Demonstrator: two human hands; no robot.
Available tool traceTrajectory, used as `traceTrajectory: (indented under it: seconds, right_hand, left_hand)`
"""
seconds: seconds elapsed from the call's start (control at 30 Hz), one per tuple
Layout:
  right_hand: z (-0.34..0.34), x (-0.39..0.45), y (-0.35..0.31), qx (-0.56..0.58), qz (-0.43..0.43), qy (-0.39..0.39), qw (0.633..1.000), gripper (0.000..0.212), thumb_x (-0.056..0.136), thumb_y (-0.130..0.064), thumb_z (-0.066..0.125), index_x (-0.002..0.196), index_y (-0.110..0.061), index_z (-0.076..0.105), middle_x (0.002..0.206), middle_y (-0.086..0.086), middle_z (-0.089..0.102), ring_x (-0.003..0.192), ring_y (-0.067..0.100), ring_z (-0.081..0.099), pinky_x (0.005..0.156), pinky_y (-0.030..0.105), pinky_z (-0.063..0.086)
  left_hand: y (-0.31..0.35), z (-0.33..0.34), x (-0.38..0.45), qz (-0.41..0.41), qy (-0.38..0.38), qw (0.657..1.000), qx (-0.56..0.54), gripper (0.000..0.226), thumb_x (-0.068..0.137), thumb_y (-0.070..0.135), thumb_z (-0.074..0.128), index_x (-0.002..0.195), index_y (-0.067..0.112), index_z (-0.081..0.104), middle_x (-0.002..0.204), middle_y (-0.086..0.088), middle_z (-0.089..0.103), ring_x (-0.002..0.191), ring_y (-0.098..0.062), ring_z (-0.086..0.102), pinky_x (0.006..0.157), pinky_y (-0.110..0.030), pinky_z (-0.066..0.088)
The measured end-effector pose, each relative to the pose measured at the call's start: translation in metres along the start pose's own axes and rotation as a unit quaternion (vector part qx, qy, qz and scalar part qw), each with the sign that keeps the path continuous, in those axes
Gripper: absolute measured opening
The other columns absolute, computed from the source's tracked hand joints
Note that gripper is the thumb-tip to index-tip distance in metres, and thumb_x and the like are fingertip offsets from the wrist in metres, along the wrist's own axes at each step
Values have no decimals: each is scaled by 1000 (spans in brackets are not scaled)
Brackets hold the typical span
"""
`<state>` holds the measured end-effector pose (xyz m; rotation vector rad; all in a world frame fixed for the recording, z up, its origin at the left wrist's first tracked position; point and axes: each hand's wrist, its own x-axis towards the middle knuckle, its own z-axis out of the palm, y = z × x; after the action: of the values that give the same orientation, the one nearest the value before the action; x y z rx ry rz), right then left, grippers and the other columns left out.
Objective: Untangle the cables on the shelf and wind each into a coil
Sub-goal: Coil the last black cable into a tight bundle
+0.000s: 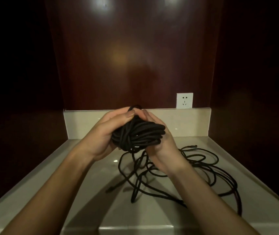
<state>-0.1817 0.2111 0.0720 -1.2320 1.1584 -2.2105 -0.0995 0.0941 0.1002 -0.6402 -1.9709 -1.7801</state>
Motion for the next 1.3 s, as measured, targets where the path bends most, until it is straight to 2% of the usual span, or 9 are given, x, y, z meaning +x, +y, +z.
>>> traceTrajectory:
  seconds: [0.1,0.2,0.4,0.57,0.77,0.97,1.07,1.2,1.3]
  right_hand:
    - [5,-1,14,-19,-9,95,995,18,95,-15,51,87,-20,68,79,2,67,75,16,61,69,25,49]
    - [3,-4,35,-130,-13,132,983,27,96,-3,45,87,-20,64,70,12,54,66,16,44,58,24,37]
    - [-12,-15,60,-328,9,157,931,32,97,-10,53,68,-25,51,48,-13,43,48,5,34,52,28,28]
    - [-14,-19,57,-406,-14,149,902,8,97,-14,54,95,-14,62,65,-4,58,57,7,51,56,30,40]
    - [-11,-24,46,-185,119,149,964,24,95,-3,49,75,-11,59,52,-3,43,44,7,34,42,18,27]
    - [-9,-26,49,-170,90,174,966,26,95,2,44,74,-9,55,52,0,42,46,8,33,43,20,25]
    - [-12,-30,49,-149,96,163,970,25,99,-2,45,77,-10,54,55,2,42,45,7,32,42,18,24]
    - [-10,-33,56,-111,109,163,974,31,102,-4,43,78,-18,57,55,0,38,45,7,27,40,19,20]
    - [-6,-31,70,-115,68,194,972,22,99,1,41,89,-3,60,64,9,40,54,16,29,47,24,21]
  left_hand:
    - [1,2,0,-28,60,998,14,30,96,33,53,100,11,74,88,-6,70,76,-15,67,64,-22,52]
    - [0,6,2,-62,130,988,51,38,94,42,55,96,10,75,66,-5,60,50,-10,48,42,-18,35]
    - [-10,7,2,-119,167,966,155,67,86,48,55,110,-14,63,69,-10,57,48,-8,49,45,-19,38]
    - [-18,15,5,-139,210,955,154,50,91,43,59,92,-7,60,61,-1,59,47,-5,52,46,-18,42]
    - [-27,27,3,-107,254,931,241,43,85,54,63,86,11,60,65,5,66,52,-1,60,50,-19,44]
    - [-48,36,4,-39,324,875,359,52,75,68,55,86,17,59,64,7,64,57,2,60,49,-12,38]
    - [-55,39,1,-28,357,883,303,55,74,67,55,89,15,60,68,4,67,60,2,63,52,-12,42]
    - [-67,35,-2,-44,393,887,240,57,74,67,59,91,13,62,75,-1,73,71,-10,71,65,-35,59]
    - [-66,39,-4,-45,406,879,247,57,72,68,61,94,16,59,74,-1,73,67,-5,70,61,-33,58]
